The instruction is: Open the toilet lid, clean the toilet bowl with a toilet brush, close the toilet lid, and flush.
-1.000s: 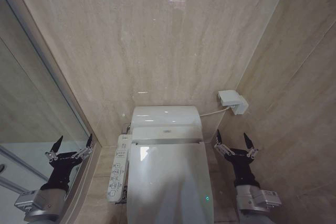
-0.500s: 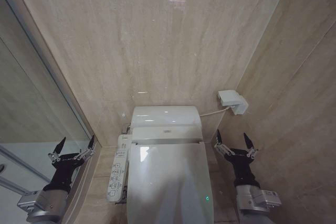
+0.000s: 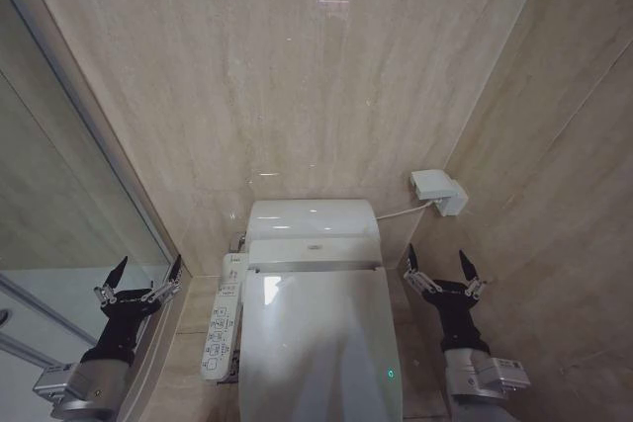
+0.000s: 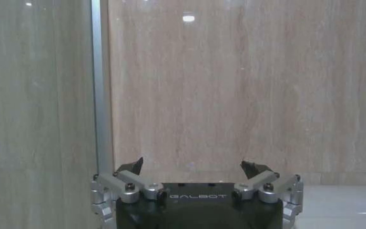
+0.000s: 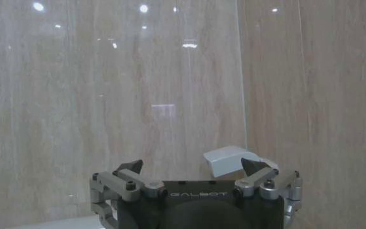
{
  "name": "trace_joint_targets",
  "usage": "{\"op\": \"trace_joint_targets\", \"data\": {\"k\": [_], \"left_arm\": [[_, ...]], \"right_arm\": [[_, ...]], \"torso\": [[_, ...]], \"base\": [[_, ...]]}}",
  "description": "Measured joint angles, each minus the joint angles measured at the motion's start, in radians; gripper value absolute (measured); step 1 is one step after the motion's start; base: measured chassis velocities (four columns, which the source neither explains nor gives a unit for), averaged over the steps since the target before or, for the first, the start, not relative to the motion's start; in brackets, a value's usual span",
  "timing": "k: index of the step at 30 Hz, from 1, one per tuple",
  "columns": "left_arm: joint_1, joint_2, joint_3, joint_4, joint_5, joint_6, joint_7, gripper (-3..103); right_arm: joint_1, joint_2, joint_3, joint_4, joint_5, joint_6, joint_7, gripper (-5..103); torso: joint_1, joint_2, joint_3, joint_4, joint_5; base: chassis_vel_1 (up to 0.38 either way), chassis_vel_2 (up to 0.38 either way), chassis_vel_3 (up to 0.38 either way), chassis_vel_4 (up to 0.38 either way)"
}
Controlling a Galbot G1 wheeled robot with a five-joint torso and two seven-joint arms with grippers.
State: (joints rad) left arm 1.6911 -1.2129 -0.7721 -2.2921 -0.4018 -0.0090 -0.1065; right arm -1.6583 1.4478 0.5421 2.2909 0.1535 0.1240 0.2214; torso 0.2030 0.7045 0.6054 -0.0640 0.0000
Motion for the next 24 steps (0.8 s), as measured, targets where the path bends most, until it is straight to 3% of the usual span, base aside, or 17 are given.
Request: {"op": "trace_joint_targets", "data": {"k": [17, 24], "left_arm": [[0.000, 0.000, 0.000, 0.000, 0.001, 0.000, 0.000, 100], [0.000, 0.000, 0.000, 0.000, 0.001, 0.001, 0.000, 100]], "right_arm": [[0.000, 0.000, 0.000, 0.000, 0.000, 0.000, 0.000, 100], [0.000, 0.000, 0.000, 0.000, 0.000, 0.000, 0.000, 100]], "torso": [[0.000, 0.000, 0.000, 0.0000, 0.0000], [0.000, 0.000, 0.000, -0.0002, 0.0000]], "base": [[0.000, 0.000, 0.000, 0.000], [0.082, -0.106, -0.111, 0.095]]}}
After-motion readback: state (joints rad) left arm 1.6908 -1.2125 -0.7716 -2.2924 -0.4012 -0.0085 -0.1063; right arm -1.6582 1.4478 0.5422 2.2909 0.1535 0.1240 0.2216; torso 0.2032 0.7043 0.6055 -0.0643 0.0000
